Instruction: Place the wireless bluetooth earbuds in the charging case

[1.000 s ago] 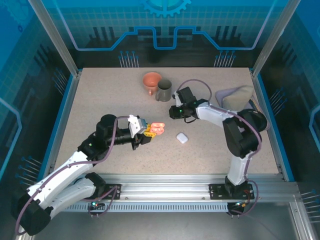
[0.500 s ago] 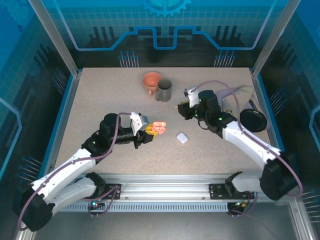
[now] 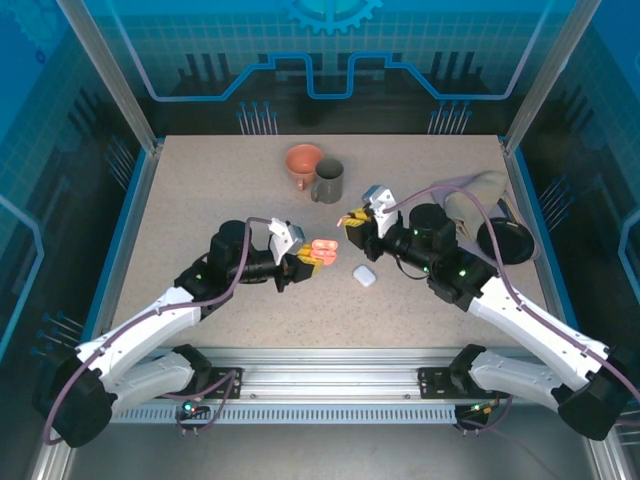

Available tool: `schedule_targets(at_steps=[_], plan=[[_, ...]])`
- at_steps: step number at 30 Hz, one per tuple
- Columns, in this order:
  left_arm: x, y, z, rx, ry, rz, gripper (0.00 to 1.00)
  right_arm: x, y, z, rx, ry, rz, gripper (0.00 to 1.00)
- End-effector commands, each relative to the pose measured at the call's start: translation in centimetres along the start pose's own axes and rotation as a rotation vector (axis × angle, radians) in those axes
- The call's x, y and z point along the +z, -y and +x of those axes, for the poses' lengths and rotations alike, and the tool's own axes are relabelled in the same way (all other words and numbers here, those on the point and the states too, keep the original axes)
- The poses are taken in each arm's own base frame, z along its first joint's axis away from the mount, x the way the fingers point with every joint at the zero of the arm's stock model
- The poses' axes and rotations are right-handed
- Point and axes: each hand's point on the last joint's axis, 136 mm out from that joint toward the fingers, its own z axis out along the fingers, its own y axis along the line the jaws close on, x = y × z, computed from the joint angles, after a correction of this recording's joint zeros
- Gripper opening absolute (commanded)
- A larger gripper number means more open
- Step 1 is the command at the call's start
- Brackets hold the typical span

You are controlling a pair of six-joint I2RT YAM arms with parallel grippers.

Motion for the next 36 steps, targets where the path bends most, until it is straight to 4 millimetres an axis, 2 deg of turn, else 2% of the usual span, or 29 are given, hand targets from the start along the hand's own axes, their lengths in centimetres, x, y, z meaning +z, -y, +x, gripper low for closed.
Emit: schedule_targets(at_steps=[1, 6, 17, 31, 36], plan=[[0.0, 0.6, -2.7, 0.031, 0.066, 0.022, 0.0, -0.1, -1.1, 0.1, -0.064, 0.003, 0.009, 0.21], [0.0, 0.6, -2.7, 0.033, 0.067, 0.022, 0.0, 0.2, -2.5, 1.8, -0.084, -0.029, -0.016, 0.21], [-0.2, 0.6, -2.7, 0.033, 0.068, 0.017, 0.0, 1.4, -4.2, 2.9, -0.124, -0.073, -0.055, 0.21], [-0.2, 0.7, -2.6, 0.036, 0.068, 0.018, 0.0, 2.6, -4.9, 3.9, -0.137, -0.106, -0.054, 0.22], [-0.2, 0.7, -2.4, 0.036, 0.067, 0.017, 0.0, 2.6, -5.0, 3.6, -0.13, -0.094, -0.054, 0.21]])
